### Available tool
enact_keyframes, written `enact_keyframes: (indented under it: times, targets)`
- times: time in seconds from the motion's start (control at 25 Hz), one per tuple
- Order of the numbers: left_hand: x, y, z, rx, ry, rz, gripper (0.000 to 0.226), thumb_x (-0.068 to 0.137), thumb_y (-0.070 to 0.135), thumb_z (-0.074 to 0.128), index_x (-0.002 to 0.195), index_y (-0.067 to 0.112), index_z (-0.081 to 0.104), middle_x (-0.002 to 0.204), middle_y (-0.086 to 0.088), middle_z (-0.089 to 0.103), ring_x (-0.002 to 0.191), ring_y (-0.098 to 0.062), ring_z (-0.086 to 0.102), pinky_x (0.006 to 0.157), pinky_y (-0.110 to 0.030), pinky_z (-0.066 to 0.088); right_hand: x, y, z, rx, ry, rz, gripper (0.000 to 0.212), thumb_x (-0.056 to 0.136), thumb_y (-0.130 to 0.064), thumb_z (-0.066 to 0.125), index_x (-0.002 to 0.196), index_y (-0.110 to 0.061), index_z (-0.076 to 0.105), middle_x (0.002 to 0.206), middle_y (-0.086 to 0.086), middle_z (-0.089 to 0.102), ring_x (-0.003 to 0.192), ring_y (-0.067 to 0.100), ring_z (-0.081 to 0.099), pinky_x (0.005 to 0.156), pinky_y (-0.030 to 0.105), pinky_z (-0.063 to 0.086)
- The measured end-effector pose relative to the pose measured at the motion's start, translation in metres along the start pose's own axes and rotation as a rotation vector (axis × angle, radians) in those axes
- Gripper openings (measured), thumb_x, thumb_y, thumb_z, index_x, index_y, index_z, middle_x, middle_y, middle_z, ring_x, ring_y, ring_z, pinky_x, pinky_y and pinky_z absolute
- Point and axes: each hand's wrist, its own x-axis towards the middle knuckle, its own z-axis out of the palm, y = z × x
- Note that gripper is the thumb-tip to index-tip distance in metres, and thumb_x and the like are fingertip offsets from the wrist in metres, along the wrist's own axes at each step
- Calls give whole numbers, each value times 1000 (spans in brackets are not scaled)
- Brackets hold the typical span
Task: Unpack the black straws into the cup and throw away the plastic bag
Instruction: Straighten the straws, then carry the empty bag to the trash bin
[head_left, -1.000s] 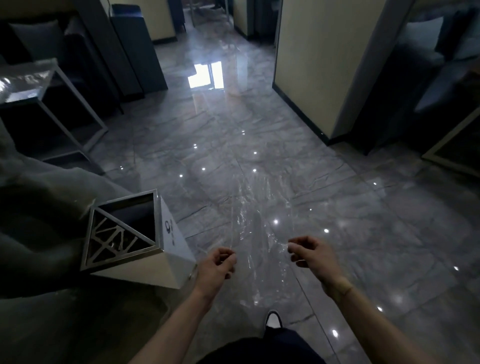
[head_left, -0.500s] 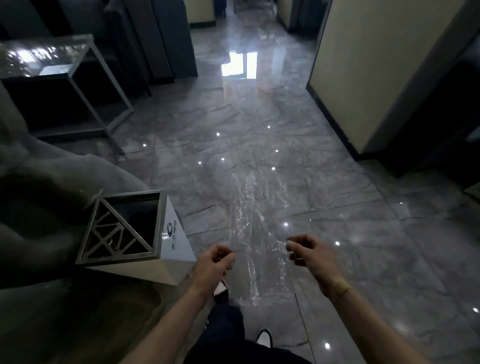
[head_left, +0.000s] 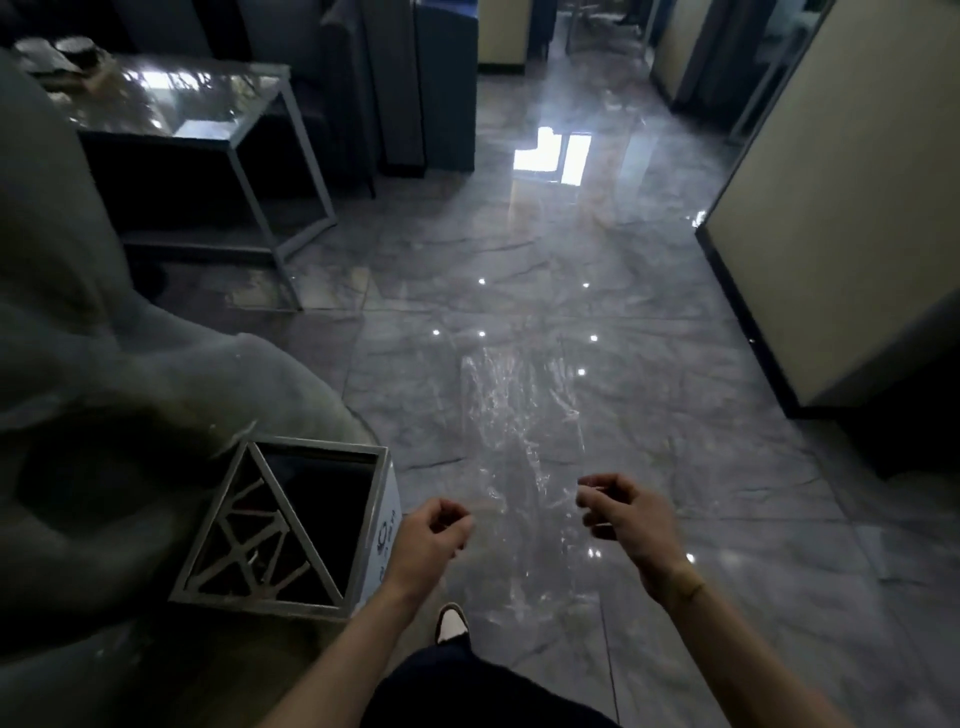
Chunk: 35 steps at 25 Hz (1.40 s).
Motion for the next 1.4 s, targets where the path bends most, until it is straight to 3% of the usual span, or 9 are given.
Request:
enact_keyframes:
  times: [0.16, 0.28, 0.48, 0.68, 0.84, 1.16, 1.4]
  targets:
    - [35, 8, -40, -73, 77, -36, 9, 84, 4, 69, 82, 13, 67, 70, -1, 64, 55, -4, 56, 54, -17, 46, 42, -39, 47, -56, -118, -8, 12, 86, -15, 68, 98, -16, 68, 86, 6, 73, 69, 15, 65, 65, 27, 55]
    - [52, 10, -70, -133, 174, -45, 8, 84, 4, 69, 82, 12, 67, 71, -1, 65, 60, -9, 57, 59, -24, 47, 71, -63, 85, -98, -234, -16, 16, 87, -18, 67, 103, -17, 66, 91, 7, 72, 73, 17, 65, 72, 33, 56]
    - [63, 4, -100, -206, 315, -99, 11, 84, 5, 69, 80, 16, 69, 68, 5, 68, 60, -5, 59, 56, -19, 48, 114, -85, 141, -175, -424, -49, 20, 89, -15, 64, 108, -15, 65, 83, 6, 71, 60, 9, 61, 60, 24, 52]
    - [66, -1, -115, -255, 535, -187, 3, 85, 15, 70, 85, 18, 70, 73, 3, 71, 64, -6, 64, 60, -20, 51, 168, -104, 197, -294, -662, -52, 24, 88, -16, 66, 112, -18, 66, 81, 6, 72, 59, 13, 59, 60, 25, 53]
    - [82, 5, -106, -335, 666, -249, 5, 85, 14, 71, 90, 14, 71, 76, -1, 70, 66, -12, 63, 60, -22, 52, 213, -121, 224, -428, -832, -117, 30, 88, -20, 66, 117, -28, 62, 85, 6, 73, 55, 7, 59, 58, 20, 54]
    - [89, 11, -70, -660, 817, -417, 20, 82, 15, 75, 101, 17, 71, 72, -1, 69, 60, -9, 65, 57, -23, 53, 259, -137, 265, -672, -1063, -183, 36, 89, -16, 66, 125, -16, 60, 75, 3, 72, 42, 7, 49, 45, 21, 46]
    - [61, 1, -28, -805, 913, -588, 37, 80, 21, 77, 113, 23, 61, 83, -2, 71, 58, -6, 66, 55, -22, 51, 253, -120, 301, -947, -1302, -167, 34, 88, -17, 66, 121, -13, 62, 74, 3, 71, 45, 8, 52, 47, 22, 47]
